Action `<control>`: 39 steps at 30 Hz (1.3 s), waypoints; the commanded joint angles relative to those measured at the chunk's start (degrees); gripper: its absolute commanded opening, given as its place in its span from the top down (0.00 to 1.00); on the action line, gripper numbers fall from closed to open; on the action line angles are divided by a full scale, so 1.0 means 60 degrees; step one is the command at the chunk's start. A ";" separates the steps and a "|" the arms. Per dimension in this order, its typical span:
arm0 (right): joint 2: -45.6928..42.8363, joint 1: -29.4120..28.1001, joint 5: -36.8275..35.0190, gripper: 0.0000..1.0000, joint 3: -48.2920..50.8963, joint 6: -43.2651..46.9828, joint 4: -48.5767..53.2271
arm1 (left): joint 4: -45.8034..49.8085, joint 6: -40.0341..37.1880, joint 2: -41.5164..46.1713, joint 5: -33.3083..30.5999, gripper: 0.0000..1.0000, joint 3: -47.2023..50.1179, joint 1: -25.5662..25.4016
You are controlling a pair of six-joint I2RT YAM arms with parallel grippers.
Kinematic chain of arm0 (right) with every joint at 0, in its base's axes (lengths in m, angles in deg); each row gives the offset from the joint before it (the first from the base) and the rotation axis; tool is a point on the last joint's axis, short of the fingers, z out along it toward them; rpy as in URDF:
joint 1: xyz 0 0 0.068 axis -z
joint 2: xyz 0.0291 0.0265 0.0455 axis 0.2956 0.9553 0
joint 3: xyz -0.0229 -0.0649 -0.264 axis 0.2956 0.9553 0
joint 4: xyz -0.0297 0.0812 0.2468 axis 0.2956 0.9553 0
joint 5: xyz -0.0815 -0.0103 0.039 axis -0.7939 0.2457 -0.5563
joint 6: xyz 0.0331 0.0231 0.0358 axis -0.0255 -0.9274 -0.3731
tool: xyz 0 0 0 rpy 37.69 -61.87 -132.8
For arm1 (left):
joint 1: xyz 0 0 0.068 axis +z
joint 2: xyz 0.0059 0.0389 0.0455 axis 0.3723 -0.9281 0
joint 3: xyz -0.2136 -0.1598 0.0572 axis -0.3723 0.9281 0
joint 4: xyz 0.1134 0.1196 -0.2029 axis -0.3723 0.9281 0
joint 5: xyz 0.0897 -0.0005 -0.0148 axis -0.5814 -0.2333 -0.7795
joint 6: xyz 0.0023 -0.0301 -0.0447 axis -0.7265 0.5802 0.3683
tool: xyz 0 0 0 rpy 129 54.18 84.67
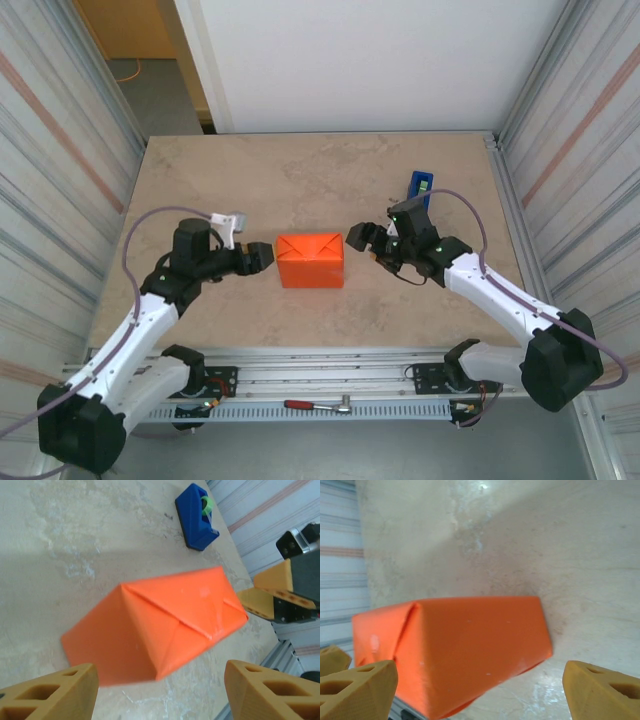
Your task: Wrap the gift box in paper
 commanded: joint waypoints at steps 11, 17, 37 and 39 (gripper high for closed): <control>-0.0410 0.0223 -0.0505 0.10 0.0819 0.0139 0.0370 | -0.1370 0.2135 0.1410 -0.2462 0.32 0.2438 -0.3897; -0.0404 0.0259 -0.0571 0.04 0.1003 0.0099 0.0391 | -0.2891 0.2113 -0.0347 -0.3414 0.28 0.2331 -0.5336; -0.0888 0.1112 -0.0282 0.02 0.1377 0.0420 0.0656 | -0.4073 0.0428 -0.4452 -0.3328 0.01 -0.0044 -0.4348; -0.0920 0.1200 -0.0263 0.01 0.1363 0.0442 0.0685 | -0.4066 0.0242 -0.4719 -0.3065 0.01 -0.0412 -0.3963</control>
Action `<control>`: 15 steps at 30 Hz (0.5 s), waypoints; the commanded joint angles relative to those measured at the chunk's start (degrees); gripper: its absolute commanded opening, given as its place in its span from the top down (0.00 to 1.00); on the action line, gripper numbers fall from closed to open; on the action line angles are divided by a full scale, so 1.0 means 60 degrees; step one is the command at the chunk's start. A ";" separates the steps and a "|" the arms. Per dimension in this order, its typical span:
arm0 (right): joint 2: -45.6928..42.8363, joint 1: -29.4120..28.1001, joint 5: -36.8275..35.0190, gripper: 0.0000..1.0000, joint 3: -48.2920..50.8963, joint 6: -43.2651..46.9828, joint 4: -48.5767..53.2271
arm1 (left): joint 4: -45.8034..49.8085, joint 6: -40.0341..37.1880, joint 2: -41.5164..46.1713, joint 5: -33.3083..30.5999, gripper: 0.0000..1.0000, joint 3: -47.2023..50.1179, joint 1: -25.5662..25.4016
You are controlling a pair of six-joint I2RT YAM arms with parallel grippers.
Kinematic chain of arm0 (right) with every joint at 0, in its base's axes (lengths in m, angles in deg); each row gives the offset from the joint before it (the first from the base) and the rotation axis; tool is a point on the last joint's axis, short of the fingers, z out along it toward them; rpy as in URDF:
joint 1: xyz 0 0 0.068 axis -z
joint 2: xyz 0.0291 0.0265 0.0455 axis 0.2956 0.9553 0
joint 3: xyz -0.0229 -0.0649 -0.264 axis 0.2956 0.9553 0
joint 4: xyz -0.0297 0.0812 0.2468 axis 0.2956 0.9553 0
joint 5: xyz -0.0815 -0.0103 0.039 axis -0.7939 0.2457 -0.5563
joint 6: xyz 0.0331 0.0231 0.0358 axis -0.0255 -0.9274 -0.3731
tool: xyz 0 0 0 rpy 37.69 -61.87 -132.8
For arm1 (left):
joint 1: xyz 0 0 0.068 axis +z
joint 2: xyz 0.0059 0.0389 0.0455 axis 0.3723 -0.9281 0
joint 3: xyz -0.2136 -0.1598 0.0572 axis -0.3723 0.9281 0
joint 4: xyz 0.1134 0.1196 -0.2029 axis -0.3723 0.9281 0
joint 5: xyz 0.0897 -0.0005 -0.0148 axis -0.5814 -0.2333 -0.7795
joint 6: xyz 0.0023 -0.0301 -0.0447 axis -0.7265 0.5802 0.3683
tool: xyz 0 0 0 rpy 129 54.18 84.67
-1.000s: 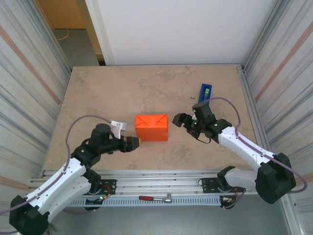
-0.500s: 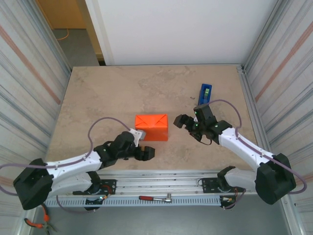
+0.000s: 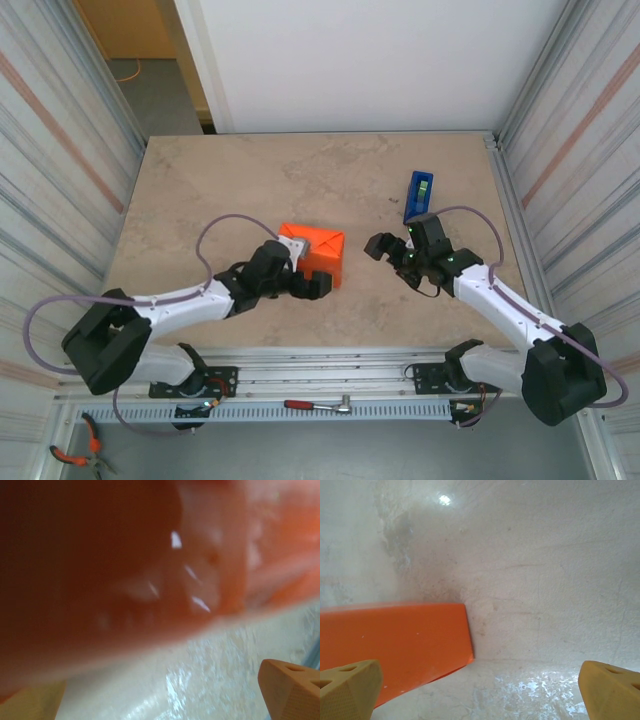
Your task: Wrap the gift box in paper
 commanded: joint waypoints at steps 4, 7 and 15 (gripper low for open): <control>-0.0303 0.0259 0.0173 0.02 0.0093 0.0290 0.0304 | -0.0340 -0.0830 -0.0773 0.0934 0.01 -0.1291 0.1107; -0.0410 0.0365 0.0199 0.02 0.0092 0.0327 0.0362 | -0.0333 -0.0952 -0.1249 0.1451 0.01 -0.2015 0.1514; -0.0849 0.0896 0.0380 0.02 0.0077 0.0471 0.0638 | -0.0034 -0.1184 -0.2753 0.2429 0.01 -0.4146 0.1571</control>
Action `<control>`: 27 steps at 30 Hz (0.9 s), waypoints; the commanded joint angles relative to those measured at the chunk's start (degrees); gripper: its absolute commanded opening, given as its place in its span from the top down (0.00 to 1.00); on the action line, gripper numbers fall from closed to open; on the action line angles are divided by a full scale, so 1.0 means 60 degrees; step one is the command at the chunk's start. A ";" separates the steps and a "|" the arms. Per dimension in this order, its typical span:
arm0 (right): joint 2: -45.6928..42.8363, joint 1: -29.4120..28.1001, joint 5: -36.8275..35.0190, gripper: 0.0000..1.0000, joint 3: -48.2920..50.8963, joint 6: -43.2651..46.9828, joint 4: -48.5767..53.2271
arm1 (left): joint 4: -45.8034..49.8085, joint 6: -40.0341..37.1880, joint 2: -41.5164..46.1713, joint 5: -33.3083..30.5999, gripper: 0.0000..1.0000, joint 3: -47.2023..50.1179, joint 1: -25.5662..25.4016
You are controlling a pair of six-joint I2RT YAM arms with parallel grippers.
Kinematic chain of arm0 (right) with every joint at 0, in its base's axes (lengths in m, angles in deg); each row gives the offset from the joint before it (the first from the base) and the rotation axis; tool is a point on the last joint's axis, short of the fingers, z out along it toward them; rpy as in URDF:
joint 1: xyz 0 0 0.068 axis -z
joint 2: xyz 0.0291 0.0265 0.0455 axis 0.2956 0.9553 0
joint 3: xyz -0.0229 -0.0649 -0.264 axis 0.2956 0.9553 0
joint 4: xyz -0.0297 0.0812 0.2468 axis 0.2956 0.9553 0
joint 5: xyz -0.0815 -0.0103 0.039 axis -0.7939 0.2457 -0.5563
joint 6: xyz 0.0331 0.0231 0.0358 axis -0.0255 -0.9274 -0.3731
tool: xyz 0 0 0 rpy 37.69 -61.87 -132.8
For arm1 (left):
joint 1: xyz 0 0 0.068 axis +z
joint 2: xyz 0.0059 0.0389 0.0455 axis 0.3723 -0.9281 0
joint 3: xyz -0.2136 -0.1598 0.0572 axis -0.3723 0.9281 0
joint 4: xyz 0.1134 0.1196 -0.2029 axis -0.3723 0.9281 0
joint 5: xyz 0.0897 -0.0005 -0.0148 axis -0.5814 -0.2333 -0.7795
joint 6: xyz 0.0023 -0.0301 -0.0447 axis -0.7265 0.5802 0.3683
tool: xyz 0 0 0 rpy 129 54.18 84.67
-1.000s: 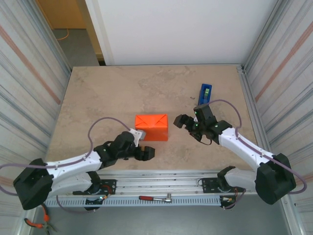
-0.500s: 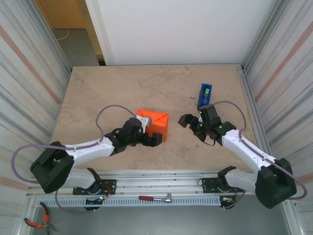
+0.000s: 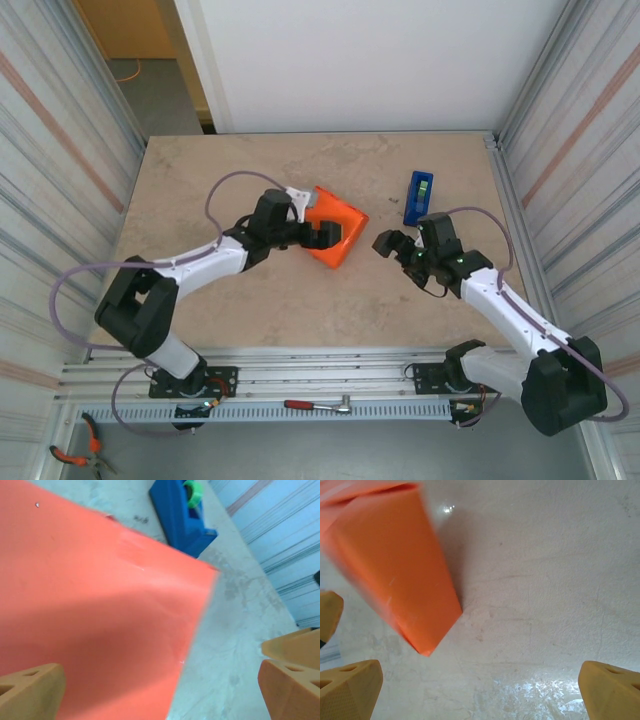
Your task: Wrap the gift box in paper
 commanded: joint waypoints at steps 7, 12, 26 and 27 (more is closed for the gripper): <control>-0.0652 0.0879 0.0351 0.02 -0.0238 0.0713 0.0869 | 0.0002 -0.0040 -0.1570 0.0931 0.01 -0.1973 -0.0036; -0.0992 0.1159 0.0038 0.02 -0.0728 0.1338 0.1525 | 0.0566 -0.0419 -0.1107 0.0581 0.01 -0.2101 0.0209; -0.0765 0.2037 -0.1894 0.02 -0.1522 0.2843 0.2284 | 0.1988 -0.1794 0.2669 -0.2184 0.01 0.0475 0.2476; -0.0567 0.2086 -0.2087 0.02 -0.1532 0.2928 0.2238 | 0.1942 -0.1897 0.2965 -0.2282 0.01 0.0741 0.2804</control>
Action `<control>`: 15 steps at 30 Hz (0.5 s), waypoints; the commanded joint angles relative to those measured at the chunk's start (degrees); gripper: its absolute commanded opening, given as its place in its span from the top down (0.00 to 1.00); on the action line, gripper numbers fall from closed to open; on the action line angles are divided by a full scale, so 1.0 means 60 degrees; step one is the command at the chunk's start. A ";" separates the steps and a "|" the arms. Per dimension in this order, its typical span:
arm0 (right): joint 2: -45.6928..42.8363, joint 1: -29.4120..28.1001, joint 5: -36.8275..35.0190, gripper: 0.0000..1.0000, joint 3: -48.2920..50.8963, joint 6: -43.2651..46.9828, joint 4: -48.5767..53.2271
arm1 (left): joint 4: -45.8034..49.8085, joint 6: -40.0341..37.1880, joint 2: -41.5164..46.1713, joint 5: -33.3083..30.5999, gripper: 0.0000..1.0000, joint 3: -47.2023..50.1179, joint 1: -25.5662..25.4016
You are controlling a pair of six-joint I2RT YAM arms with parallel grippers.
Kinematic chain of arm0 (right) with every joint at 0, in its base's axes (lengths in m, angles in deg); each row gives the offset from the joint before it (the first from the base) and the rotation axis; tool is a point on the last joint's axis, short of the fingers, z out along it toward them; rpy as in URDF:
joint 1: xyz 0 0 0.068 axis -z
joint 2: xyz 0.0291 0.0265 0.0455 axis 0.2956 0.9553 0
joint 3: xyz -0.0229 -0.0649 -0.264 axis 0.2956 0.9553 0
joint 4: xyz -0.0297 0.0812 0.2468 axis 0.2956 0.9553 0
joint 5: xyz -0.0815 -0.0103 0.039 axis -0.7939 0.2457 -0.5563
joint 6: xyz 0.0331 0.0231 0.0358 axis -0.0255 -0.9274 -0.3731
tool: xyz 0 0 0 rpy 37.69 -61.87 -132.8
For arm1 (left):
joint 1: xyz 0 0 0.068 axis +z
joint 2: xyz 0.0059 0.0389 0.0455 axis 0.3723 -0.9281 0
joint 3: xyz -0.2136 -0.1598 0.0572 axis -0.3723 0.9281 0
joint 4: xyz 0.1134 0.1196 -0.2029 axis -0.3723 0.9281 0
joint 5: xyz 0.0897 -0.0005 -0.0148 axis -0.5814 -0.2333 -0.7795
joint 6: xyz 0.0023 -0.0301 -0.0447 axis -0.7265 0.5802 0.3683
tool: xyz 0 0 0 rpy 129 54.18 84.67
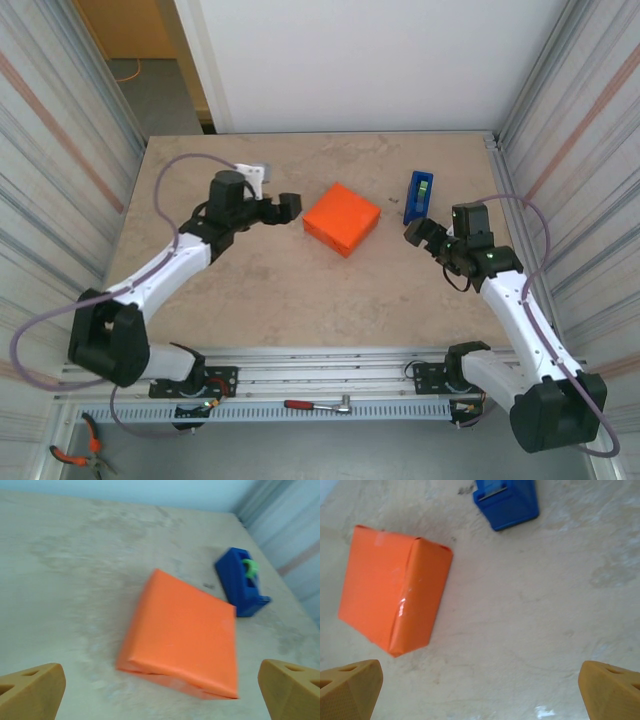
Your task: Wrap the gift box in paper
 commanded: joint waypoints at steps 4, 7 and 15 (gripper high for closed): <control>0.0684 0.0348 -0.1334 0.01 -0.0102 0.0764 -0.0214 | -0.0512 -0.1466 0.1658 -0.1512 0.01 0.1860 0.1690; 0.0770 0.0459 -0.2132 0.02 0.0289 0.0884 -0.0919 | -0.1493 -0.2290 0.2294 -0.2371 0.01 0.2780 0.2355; 0.0917 0.0580 -0.4503 0.02 0.0698 0.1863 -0.2148 | -0.4270 -0.3285 0.2910 -0.4622 0.01 0.5120 0.3782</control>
